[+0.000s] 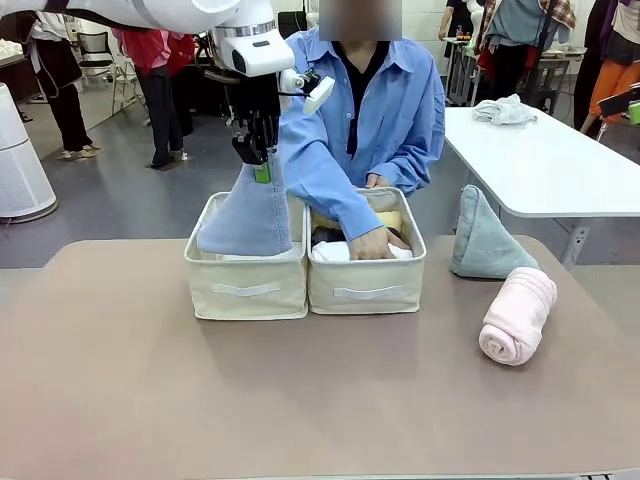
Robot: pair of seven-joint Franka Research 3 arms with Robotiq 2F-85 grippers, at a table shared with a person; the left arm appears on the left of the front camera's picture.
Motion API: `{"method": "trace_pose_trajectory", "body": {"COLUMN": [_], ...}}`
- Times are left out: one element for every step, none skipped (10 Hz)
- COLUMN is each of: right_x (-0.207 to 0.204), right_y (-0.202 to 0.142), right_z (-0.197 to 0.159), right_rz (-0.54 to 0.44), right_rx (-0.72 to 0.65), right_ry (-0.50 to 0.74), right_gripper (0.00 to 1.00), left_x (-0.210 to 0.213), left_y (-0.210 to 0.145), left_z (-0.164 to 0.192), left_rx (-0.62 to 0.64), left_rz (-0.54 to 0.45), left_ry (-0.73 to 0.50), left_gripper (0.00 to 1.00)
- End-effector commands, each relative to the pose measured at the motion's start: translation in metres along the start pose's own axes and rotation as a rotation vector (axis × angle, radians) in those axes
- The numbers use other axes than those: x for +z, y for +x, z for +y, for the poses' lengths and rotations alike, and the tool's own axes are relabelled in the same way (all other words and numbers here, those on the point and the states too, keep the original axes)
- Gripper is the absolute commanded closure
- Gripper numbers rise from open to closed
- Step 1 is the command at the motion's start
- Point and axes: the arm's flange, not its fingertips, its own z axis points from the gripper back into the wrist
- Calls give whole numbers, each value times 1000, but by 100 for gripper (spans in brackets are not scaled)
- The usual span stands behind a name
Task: Sort the towels based on their folding style.
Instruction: Pick up one triangle-folded towel and place it in the left Fabric basket.
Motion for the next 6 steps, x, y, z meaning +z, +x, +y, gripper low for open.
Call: {"method": "trace_pose_trajectory", "body": {"right_x": [0, 0, 0, 0, 0, 0], "right_y": [0, 0, 0, 0, 0, 0], "right_z": [0, 0, 0, 0, 0, 0], "right_rz": [-9, -9, -9, -9, -9, -9], "right_rx": [6, 6, 6, 6, 6, 6], "right_ry": [4, 4, 4, 4, 4, 4], "right_gripper": [0, 0, 0, 0, 0, 0], "left_x": [-18, -32, -47, -62, -76, -88], "left_y": [6, 8, 9, 8, 8, 7], "left_z": [10, 14, 17, 21, 26, 28], "left_rx": [15, 13, 17, 23, 29, 26], "left_rz": [8, 17, 36, 53, 62, 56], "left_ry": [-6, -30, -59, -78, -101, -126], "left_gripper": [84, 84, 84, 84, 84, 84]}}
